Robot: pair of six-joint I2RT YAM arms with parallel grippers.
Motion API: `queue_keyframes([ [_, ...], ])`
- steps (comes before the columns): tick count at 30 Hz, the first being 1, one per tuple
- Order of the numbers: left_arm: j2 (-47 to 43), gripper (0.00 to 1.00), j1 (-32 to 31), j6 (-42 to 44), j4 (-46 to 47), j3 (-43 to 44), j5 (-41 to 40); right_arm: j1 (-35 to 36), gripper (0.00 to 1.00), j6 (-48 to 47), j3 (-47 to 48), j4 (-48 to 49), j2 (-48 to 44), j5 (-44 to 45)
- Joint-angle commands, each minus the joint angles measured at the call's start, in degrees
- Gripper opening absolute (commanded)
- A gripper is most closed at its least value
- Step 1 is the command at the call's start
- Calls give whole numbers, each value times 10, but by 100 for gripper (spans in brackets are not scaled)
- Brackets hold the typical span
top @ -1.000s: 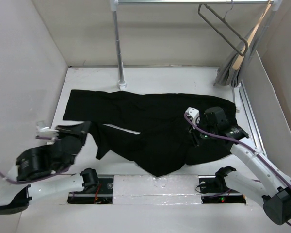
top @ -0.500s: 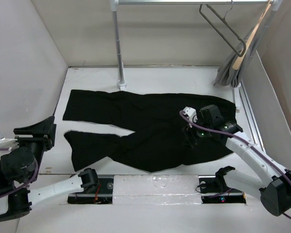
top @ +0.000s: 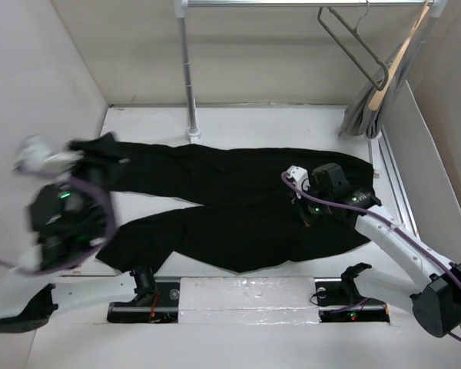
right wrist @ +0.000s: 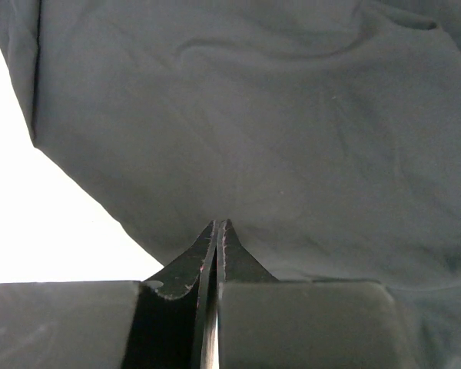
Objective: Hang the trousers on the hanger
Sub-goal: Flatten out the trousers at the center of the board.
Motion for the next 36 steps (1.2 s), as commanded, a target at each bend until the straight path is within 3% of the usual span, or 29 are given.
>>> queue_keyframes([
  [1, 181, 36, -2, 710, 695, -78, -106, 5, 0, 21, 41, 38, -15, 21],
  [3, 279, 39, -2, 755, 755, -78, -110, 0, 0, 31, 55, 34, -21, 30],
  [4, 305, 38, -2, 786, 890, -85, -109, -5, 0, 37, 57, 31, -32, 39],
  [6, 387, 39, -2, 951, 1065, -94, -116, -13, 0, 46, 57, 22, -51, 56],
  [7, 421, 39, -2, 1023, 1240, -87, -120, -24, 0, 52, 56, 17, -71, 83],
  [8, 498, 40, 9, 1198, 1326, -40, -131, -33, 0, 55, 55, 8, -81, 93],
  [9, 535, 41, 16, 1256, 1392, -14, -143, -43, 0, 59, 50, 3, -90, 102],
  [11, 597, 46, 24, 1275, 1399, 28, -143, -88, 0, 61, 45, -5, -106, 100],
  [14, 613, 47, 46, 1251, 1398, 60, -142, -146, 0, 61, 35, -13, -110, 62],
  [18, 676, 45, 53, 1252, 1400, 114, -145, -164, 0, 67, 12, -9, -110, 37],
  [19, 691, 36, 53, 1261, 1400, 132, -146, -165, 0, 69, -1, -5, -113, 23],
  [20, 709, 33, 31, 1260, 1400, 173, -145, -172, 2, 70, -8, 3, -115, 12],
  [23, 704, 33, -2, 1221, 1396, 282, -141, -172, 26, 80, -34, 13, -118, -13],
  [24, 699, 34, -36, 1212, 1395, 314, -120, -172, 39, 82, -43, 17, -118, -14],
  [25, 694, 35, -55, 1203, 1394, 341, -106, -172, 43, 83, -49, 25, -117, -29],
  [26, 685, 38, -75, 1196, 1384, 392, -94, -178, 46, 84, -57, 55, -116, -44],
  [28, 669, 41, -119, 1168, 1342, 402, -84, -178, 51, 86, -52, 77, -97, -72],
  [29, 627, 48, -141, 1093, 1316, 358, -87, -161, 51, 86, -32, 87, -78, -73],
  [31, 615, 50, -170, 1074, 1293, 335, -76, -141, 51, 87, -25, 95, -56, -72],
  [33, 573, 57, -193, 935, 1190, 286, -29, -118, 52, 91, -9, 103, -38, -62],
  [34, 538, 60, -206, 740, 794, 281, 53, -99, 53, 91, -1, 117, -24, -60],
  [35, 515, 62, -206, 738, 791, 288, 54, -92, 53, 91, -1, 124, -17, -64],
  [36, 490, 66, -206, 470, 583, 323, 269, -86, 56, 96, 8, 129, -15, -64],
])
